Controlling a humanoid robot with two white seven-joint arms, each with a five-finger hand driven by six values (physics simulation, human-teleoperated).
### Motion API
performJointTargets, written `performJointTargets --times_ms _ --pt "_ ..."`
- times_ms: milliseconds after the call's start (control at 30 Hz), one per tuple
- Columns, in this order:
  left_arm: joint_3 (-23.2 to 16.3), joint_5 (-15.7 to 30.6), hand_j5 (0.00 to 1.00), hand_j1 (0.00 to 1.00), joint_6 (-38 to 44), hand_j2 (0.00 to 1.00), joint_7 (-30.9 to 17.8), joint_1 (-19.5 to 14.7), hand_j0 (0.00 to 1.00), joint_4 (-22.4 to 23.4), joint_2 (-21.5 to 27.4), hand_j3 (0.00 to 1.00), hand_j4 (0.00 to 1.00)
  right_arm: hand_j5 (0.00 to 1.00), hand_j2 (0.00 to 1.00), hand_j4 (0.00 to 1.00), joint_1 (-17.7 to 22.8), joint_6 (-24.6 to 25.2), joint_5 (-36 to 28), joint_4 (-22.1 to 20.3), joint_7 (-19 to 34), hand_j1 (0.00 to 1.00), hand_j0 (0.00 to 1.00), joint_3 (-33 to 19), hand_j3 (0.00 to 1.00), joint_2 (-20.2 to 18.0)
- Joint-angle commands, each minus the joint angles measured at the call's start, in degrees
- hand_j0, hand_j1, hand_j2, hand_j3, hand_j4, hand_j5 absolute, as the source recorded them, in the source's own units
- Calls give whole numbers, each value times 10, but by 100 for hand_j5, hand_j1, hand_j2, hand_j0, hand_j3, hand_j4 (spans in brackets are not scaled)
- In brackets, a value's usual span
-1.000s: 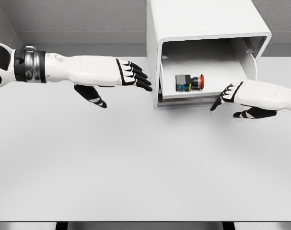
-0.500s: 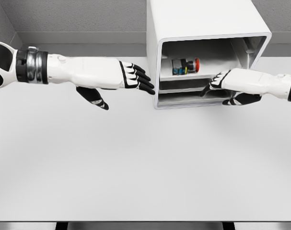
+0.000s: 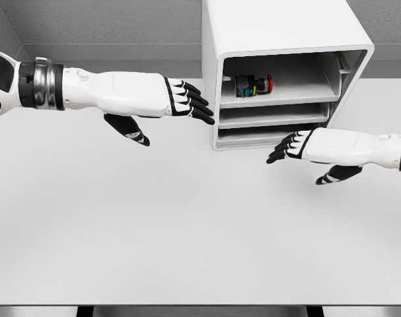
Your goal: Slide open multi-storey tabletop storage cabinets and put open load switch and slide close multi-storey tabletop storage cabinets
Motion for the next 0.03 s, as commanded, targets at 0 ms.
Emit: performJointTargets --times_ms 0 --pt "1 4 100 100 2 100 0 0 100 1 0 100 100 100 100 100 0 2 -4 -6 0 100 100 -1 100 -4"
